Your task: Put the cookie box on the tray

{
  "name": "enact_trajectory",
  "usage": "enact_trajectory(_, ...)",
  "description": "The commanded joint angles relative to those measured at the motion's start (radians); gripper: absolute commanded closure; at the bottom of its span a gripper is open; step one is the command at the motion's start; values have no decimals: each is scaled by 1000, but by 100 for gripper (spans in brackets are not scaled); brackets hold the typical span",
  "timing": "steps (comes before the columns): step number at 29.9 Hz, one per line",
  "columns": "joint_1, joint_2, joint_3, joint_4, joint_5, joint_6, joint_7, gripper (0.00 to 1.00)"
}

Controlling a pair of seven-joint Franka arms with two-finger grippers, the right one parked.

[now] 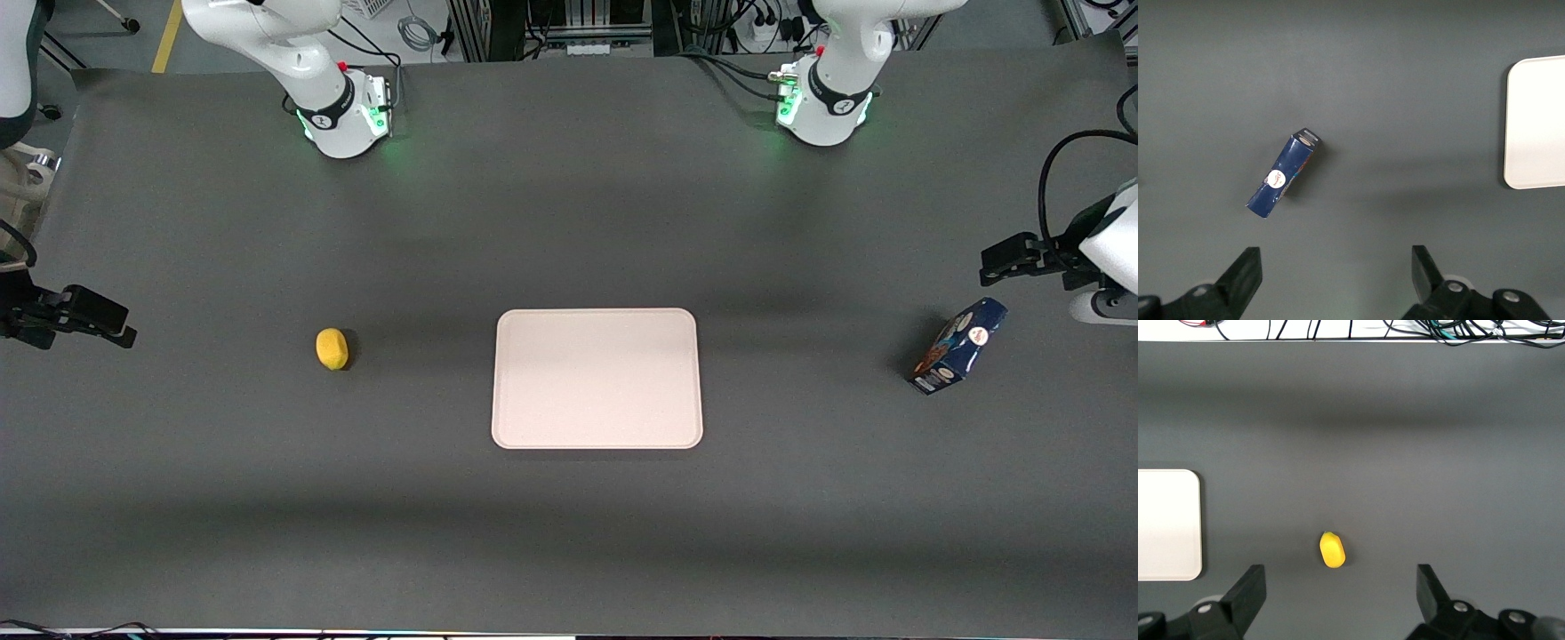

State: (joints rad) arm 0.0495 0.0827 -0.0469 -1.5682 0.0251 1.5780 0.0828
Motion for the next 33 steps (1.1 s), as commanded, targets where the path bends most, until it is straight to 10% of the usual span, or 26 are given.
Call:
enact_trajectory(1, -4, 11, 1, 27, 1, -23, 14, 0)
enact_trajectory(33, 1, 9, 1, 39, 9, -59, 18, 0)
